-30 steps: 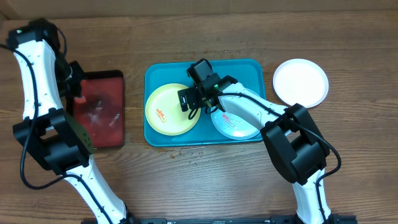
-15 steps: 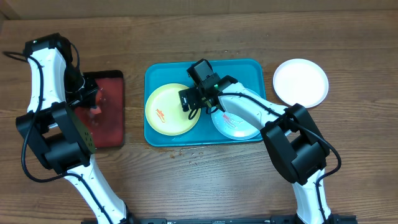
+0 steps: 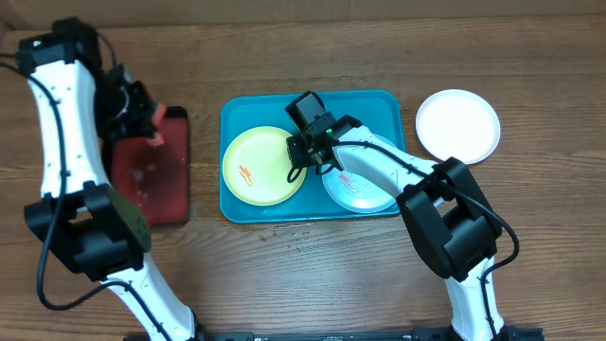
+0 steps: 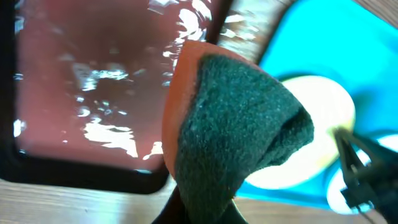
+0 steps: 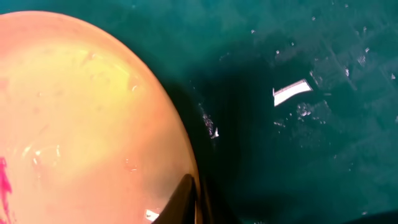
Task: Clean dirty plates on tray and stack at the side
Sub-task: 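Lift the sponge with the left gripper off the red tray, then carry the sponge onto the yellow plate with the left gripper, then scrub the yellow plate with the sponge while the right gripper holds it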
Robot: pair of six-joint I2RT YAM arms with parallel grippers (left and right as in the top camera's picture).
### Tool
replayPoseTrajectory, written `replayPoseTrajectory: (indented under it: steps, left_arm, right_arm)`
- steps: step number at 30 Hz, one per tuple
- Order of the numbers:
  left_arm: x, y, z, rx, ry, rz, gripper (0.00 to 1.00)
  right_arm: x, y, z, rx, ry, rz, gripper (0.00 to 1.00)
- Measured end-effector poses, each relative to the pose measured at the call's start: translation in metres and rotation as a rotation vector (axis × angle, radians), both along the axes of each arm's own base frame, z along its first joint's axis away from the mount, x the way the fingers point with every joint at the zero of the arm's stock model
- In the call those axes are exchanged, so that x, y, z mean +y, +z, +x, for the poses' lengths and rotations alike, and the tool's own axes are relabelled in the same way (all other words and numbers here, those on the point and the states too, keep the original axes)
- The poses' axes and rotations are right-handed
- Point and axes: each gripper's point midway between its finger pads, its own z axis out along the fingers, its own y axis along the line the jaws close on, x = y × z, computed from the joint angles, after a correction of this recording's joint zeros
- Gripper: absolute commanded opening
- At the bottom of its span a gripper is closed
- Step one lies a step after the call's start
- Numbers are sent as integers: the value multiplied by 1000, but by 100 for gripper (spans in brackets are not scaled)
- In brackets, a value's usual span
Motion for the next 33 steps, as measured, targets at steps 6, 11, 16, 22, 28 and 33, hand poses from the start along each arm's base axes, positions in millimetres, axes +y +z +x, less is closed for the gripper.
replayPoseTrajectory:
  steps: [6,11,16,22,28,33]
  left_arm:
    - [-61,-5,7,-6,-153,-4,4]
    - [-107,-30,12,-13,-248,-10,4]
    - [-142,-70,9,4,-253,-15,4]
    - [-178,-114,3,-5,-244,-20,4]
    - [-199,-135,-10,15,-231,-24,38]
    - [-197,-135,-7,11,-201,-26,53]
  right_arm:
    - [1,1,1,-3,-2,8,4]
    - [-5,0,2,2,-67,-5,4]
    - [-10,-1,4,3,-125,-19,4]
    - [-11,-2,4,2,-143,-23,4]
    - [-11,-2,4,0,-149,-24,4]
    - [-12,-2,4,0,-150,-25,4]
